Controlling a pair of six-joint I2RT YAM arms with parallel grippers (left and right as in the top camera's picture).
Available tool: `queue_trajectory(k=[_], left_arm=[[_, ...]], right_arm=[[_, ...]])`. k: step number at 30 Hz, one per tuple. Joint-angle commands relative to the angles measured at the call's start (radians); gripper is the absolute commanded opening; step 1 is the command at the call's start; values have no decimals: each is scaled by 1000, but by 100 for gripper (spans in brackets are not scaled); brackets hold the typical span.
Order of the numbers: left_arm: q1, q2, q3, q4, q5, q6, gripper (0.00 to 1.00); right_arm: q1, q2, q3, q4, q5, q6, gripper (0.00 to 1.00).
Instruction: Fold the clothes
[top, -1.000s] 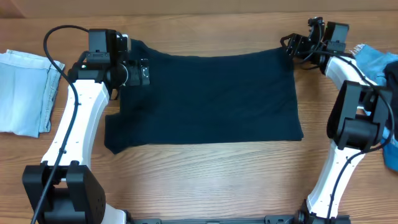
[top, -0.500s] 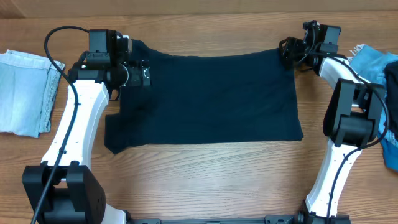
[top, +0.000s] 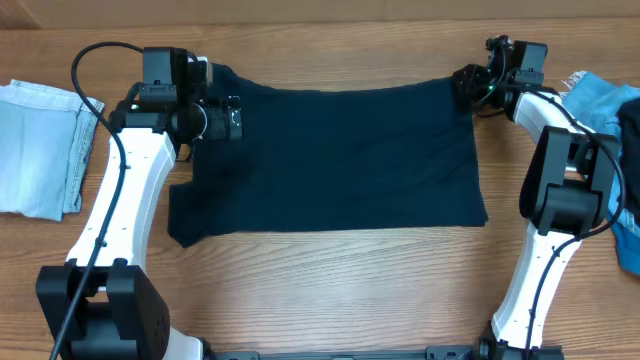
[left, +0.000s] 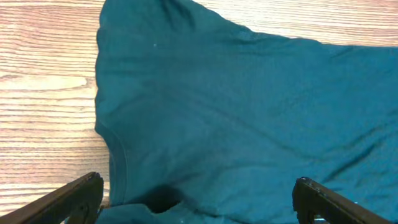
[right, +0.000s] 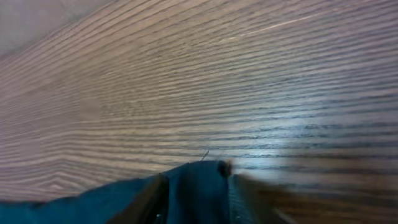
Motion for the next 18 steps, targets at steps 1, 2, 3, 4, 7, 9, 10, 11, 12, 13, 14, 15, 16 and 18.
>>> queue_trajectory(k=[1,2,3,4,7,9,10,11,12,13,14,15,16,18], left_arm=[[-14,1,22,-10,14,11,100],[-14,1,22,-13,15,11,100],[-14,1,22,-15,15,11,100],[-14,1,22,-16,15,11,100],[-14,1,22,-16,15,11,100],[-14,1,22,-16,15,11,100],[-14,1,22,-16,15,11,100],[-14,1,22,-16,15,11,100],[-14,1,22,-16,15,11,100],[-14,1,22,-16,15,11,100],[-14,1,22,-16,15,11,100],[-14,1,22,-16,15,11,100],[-14,1,22,-16,15,11,100],[-14,1,22,-17,15,11,100]], right_arm=[[5,38,3,-12,-11,4,27],[5,36,3,-6,-11,4,26],[5,31,4,-1,-11,4,24],[2,21,7,4,-11,4,22],[-2,3,27,-8,-11,4,11],[-2,-8,46,-23,-11,4,4],[-2,-14,54,-29,-11,4,4],[-2,-23,61,-34,-11,4,4],[-2,-29,63,-39,-11,4,4],[-2,-39,64,-49,-11,4,4],[-2,-48,64,-60,-10,4,4],[-3,-58,64,-70,-10,4,4],[-5,-67,64,-78,-10,3,4],[-10,-93,64,-109,-8,4,4]])
